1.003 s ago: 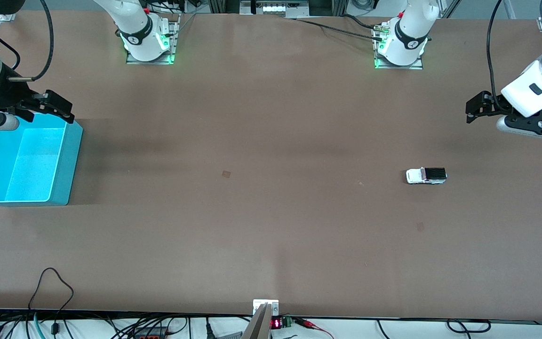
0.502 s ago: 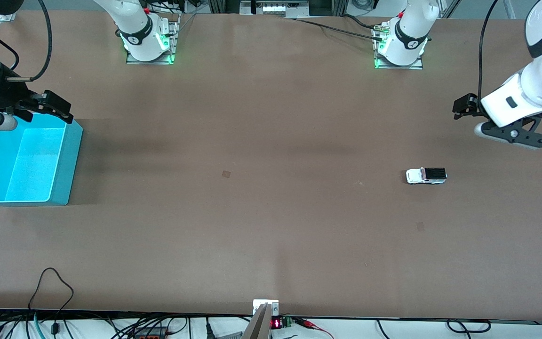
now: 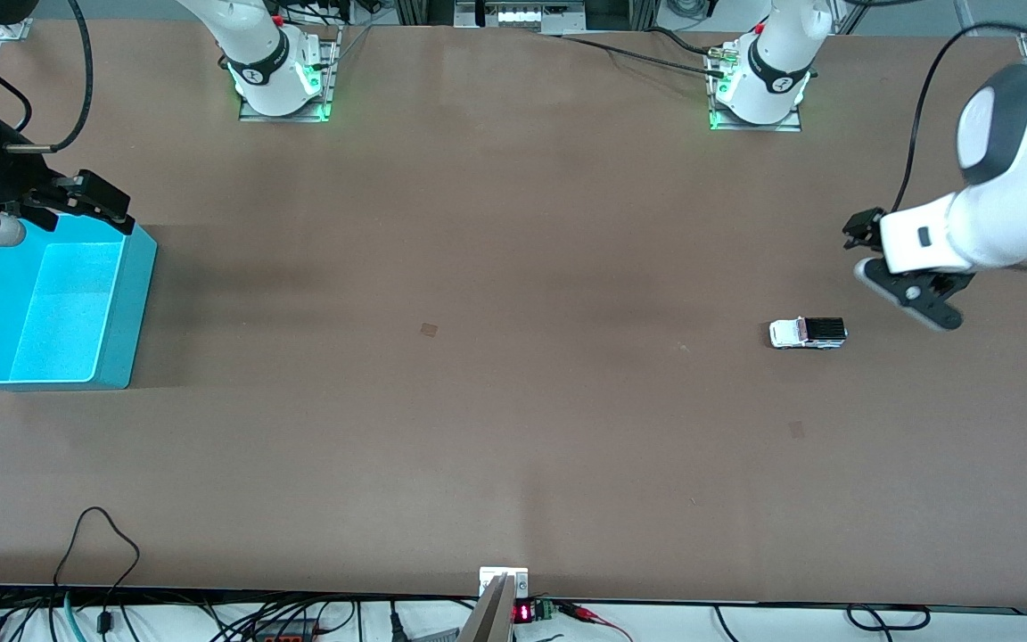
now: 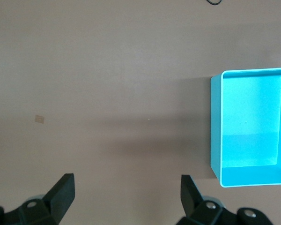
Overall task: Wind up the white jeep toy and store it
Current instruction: 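Move the left gripper over the white toy jeep, then lower the left gripper and grasp the white jeep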
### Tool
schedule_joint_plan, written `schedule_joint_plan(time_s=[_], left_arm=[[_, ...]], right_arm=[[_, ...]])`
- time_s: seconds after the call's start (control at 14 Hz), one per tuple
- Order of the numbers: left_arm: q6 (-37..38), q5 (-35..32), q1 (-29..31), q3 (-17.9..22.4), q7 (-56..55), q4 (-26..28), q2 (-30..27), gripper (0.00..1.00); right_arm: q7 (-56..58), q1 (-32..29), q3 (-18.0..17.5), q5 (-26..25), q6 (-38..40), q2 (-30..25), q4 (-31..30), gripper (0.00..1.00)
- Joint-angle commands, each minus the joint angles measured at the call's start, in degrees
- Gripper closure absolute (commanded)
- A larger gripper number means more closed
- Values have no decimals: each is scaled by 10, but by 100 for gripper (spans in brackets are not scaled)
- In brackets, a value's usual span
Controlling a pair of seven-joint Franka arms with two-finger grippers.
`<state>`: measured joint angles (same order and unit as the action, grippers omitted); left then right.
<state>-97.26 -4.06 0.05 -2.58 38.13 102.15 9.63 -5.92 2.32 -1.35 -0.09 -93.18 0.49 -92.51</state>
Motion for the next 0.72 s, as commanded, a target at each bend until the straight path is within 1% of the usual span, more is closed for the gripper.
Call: schedule_joint_plan(time_s=[0.0,0.14,0.29,0.43,0.57,0.65], left_arm=[[-73,-45,-3,-1,107,58,-5,0],[-137,-70,-7,-1,164,97,-1,0],[-213,-72,1,-1,224,139,9,0],[-294,-81,10,-1,250,185,23,0],[-366,-141,11,-1,254,215,41,0],[-387,-147,14,-1,258,223,54,0]], right_arm=[[-1,-2,-2,9,4,6,12,0],[0,-3,-1,9,4,6,12,0],[-1,0,-2,9,4,9,12,0],[-1,1,-2,9,4,11,12,0],[-1,1,-2,10,4,11,12,0],[-1,1,-2,10,4,11,12,0]])
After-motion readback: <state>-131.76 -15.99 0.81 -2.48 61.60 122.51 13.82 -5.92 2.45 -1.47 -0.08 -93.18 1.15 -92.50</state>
